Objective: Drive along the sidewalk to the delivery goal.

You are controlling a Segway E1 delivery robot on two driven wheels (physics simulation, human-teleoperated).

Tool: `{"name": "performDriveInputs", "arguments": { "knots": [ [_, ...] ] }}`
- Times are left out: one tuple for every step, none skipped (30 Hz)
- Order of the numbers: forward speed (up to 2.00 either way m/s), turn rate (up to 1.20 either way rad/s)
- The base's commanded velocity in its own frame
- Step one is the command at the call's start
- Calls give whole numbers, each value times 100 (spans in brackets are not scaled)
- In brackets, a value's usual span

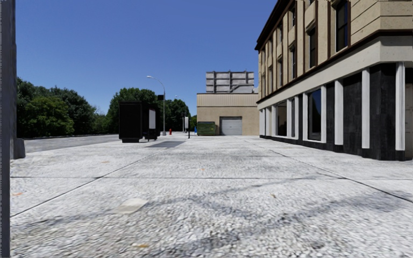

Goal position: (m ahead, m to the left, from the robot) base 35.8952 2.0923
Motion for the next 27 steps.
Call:
{"name": "performDriveInputs", "arguments": {
  "knots": [
    [158,0],
    [149,0],
    [149,0],
    [142,0],
    [136,0],
    [136,0],
    [134,0],
    [133,0],
    [133,0],
    [133,0],
    [133,0],
    [133,0],
    [133,0],
    [133,0],
    [133,0],
    [133,0],
    [133,0],
    [133,0],
    [133,0],
    [133,0],
    [133,0],
    [133,0],
    [133,0],
    [133,0],
    [133,0],
    [133,0],
    [133,0]
  ]
}}
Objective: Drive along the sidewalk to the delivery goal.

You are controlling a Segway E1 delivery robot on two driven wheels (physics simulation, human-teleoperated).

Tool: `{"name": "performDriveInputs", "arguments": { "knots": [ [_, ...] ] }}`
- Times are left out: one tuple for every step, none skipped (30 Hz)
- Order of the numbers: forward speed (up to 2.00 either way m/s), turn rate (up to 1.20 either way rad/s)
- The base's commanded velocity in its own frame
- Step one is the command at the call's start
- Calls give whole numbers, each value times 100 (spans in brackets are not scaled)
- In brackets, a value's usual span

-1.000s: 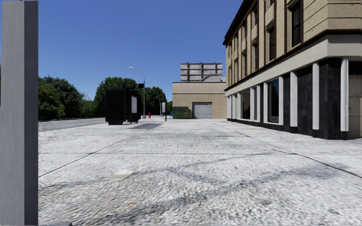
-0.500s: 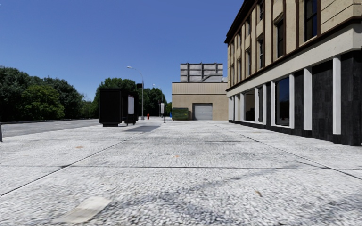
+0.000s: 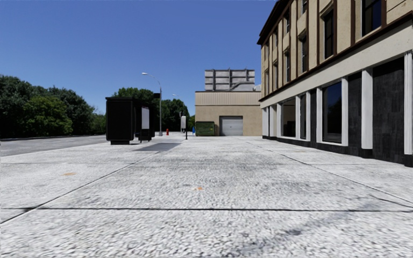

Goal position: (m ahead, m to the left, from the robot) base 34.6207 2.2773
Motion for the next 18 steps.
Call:
{"name": "performDriveInputs", "arguments": {
  "knots": [
    [133,0],
    [133,0],
    [133,0],
    [133,0],
    [133,0],
    [133,0],
    [133,0],
    [133,0],
    [133,0],
    [133,0],
    [133,0],
    [133,0],
    [148,0],
    [148,0],
    [200,0],
    [200,0],
    [200,0],
    [200,0]
  ]
}}
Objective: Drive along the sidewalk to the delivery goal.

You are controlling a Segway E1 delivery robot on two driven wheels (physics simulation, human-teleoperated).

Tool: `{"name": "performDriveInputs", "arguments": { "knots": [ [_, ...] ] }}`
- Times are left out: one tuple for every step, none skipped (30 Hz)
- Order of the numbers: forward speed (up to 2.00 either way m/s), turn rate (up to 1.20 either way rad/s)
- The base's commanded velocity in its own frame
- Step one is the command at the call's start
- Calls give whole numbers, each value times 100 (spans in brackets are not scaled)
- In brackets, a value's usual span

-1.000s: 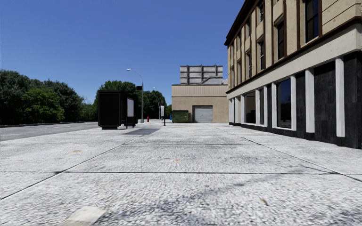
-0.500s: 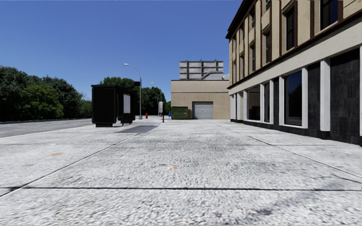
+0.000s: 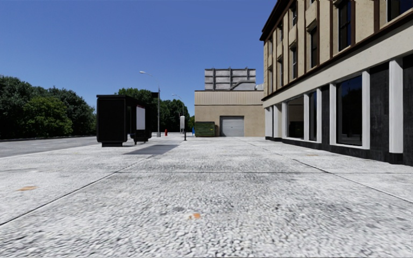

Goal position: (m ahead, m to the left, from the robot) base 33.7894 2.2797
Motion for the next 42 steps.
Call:
{"name": "performDriveInputs", "arguments": {
  "knots": [
    [200,0],
    [200,0],
    [200,0],
    [200,0],
    [200,0],
    [200,0],
    [200,0],
    [200,0],
    [200,0],
    [200,0],
    [200,0],
    [200,0],
    [200,0],
    [200,0],
    [200,0],
    [200,0],
    [200,0],
    [200,0],
    [200,0],
    [200,0],
    [200,0],
    [200,0],
    [200,0],
    [200,0],
    [200,0],
    [200,0],
    [200,0],
    [200,0],
    [200,0],
    [200,0],
    [200,0],
    [200,0],
    [200,0],
    [200,0],
    [200,0],
    [200,0],
    [200,0],
    [200,0],
    [200,0],
    [200,0],
    [200,0],
    [200,0]
  ]
}}
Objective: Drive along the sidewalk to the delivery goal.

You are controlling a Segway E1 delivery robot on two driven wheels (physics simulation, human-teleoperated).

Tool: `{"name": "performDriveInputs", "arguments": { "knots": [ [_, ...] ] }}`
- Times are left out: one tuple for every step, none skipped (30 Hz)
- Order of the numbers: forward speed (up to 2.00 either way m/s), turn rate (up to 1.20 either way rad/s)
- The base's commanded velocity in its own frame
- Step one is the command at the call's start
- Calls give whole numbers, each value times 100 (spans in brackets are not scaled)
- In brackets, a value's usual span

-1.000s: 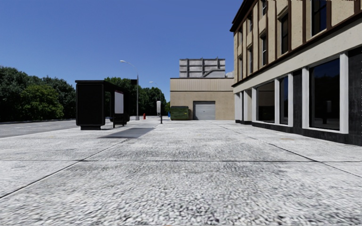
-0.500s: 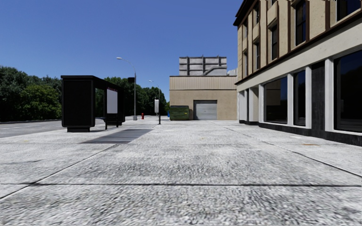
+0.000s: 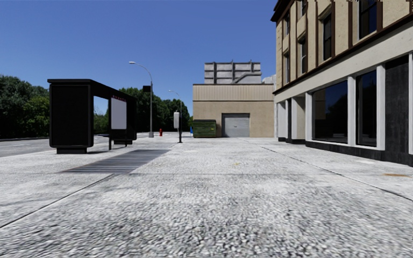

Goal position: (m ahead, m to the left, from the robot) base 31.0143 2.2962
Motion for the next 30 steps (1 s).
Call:
{"name": "performDriveInputs", "arguments": {
  "knots": [
    [200,0],
    [200,0],
    [200,0],
    [200,0],
    [200,0],
    [200,0],
    [200,0],
    [200,0],
    [200,0],
    [200,0],
    [200,0],
    [200,0],
    [200,0],
    [200,0],
    [200,0],
    [200,0],
    [200,0],
    [200,0],
    [200,0],
    [200,0],
    [200,0],
    [200,0],
    [200,0],
    [200,0],
    [200,0],
    [200,0],
    [200,0],
    [200,0],
    [200,0],
    [200,0]
  ]
}}
